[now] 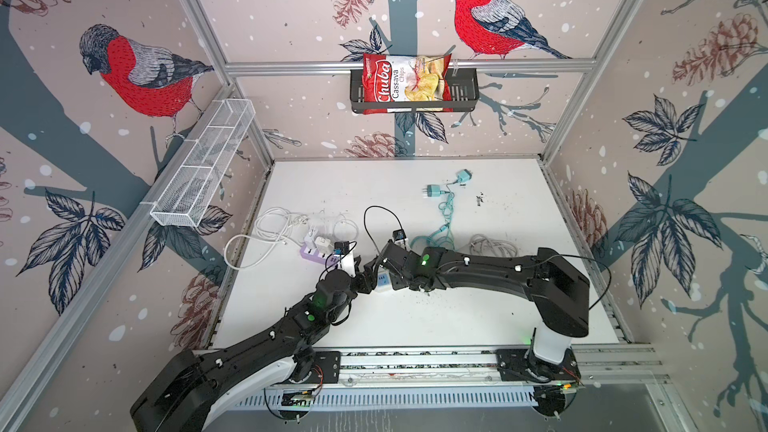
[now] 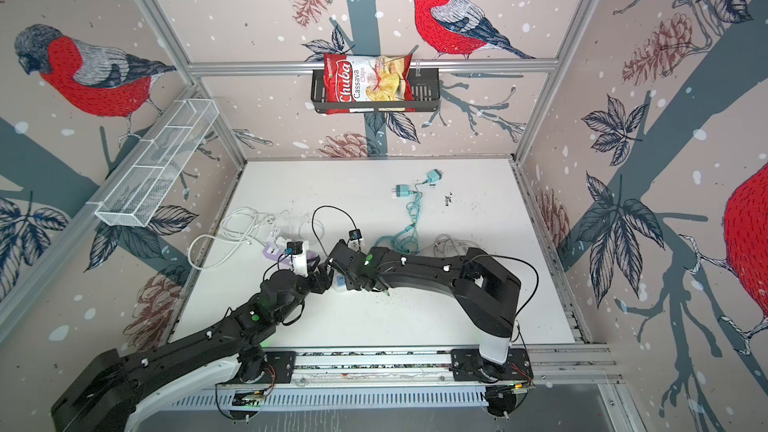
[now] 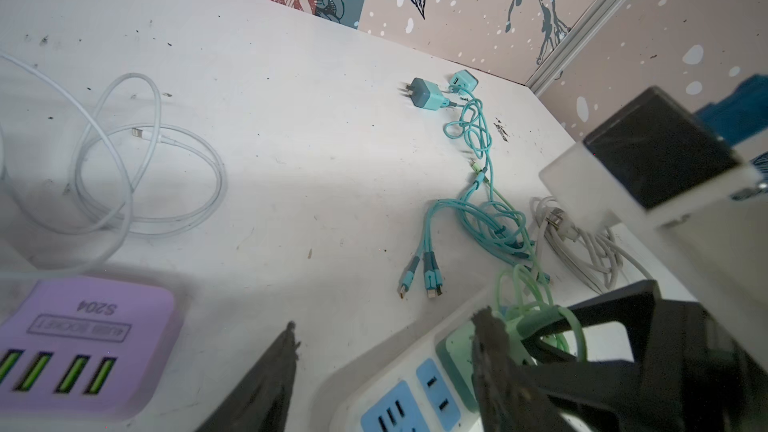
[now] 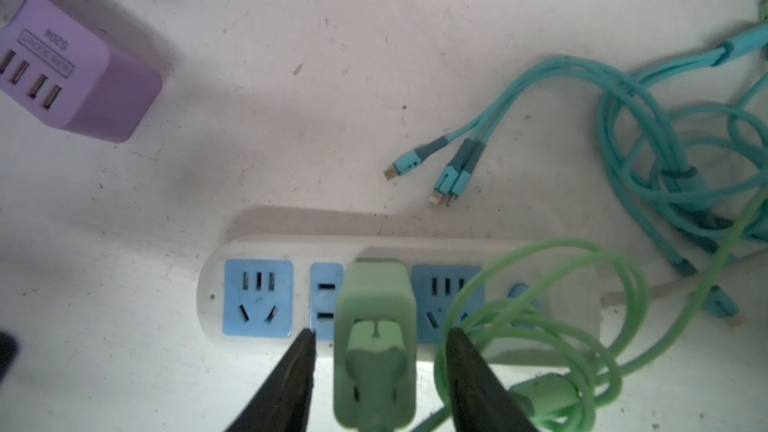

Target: Insert the plug

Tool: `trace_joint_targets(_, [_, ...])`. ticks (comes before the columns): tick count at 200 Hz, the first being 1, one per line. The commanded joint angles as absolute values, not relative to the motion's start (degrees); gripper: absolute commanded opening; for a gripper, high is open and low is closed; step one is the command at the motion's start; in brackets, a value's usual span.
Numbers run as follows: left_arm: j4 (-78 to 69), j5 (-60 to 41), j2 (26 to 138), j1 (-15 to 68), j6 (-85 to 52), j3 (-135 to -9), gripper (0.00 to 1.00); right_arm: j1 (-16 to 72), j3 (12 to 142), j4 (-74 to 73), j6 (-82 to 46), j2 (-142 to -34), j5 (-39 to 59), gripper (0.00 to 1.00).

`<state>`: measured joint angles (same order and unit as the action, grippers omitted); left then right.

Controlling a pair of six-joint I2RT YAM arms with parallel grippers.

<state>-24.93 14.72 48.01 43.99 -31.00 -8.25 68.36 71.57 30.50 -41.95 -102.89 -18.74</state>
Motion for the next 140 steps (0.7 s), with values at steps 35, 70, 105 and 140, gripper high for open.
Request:
trace_joint_targets(35, [-25.7,15.7,50.0,43.9,-29.6,-9.2,0.68,68.1,71.1,30.7,-40.8,-100.6,-18.1,0.63])
trace_joint_targets(70, [-25.9,15.6,52.2,43.9,-29.2,-10.8,0.68,68.2,69.1,31.2,-41.9,-98.0,-19.1,0.63])
trace_joint_targets(105, [-25.9,16.3,53.3,43.9,-28.8,-12.3,0.69,67.5,64.0,31.4,-44.6,-92.7,-23.2,0.59])
trace_joint_targets(140, [-25.0,17.9,55.3,43.9,-27.3,-15.4,0.69,63.7,57.3,29.8,-45.6,-88.9,-23.8,0.52])
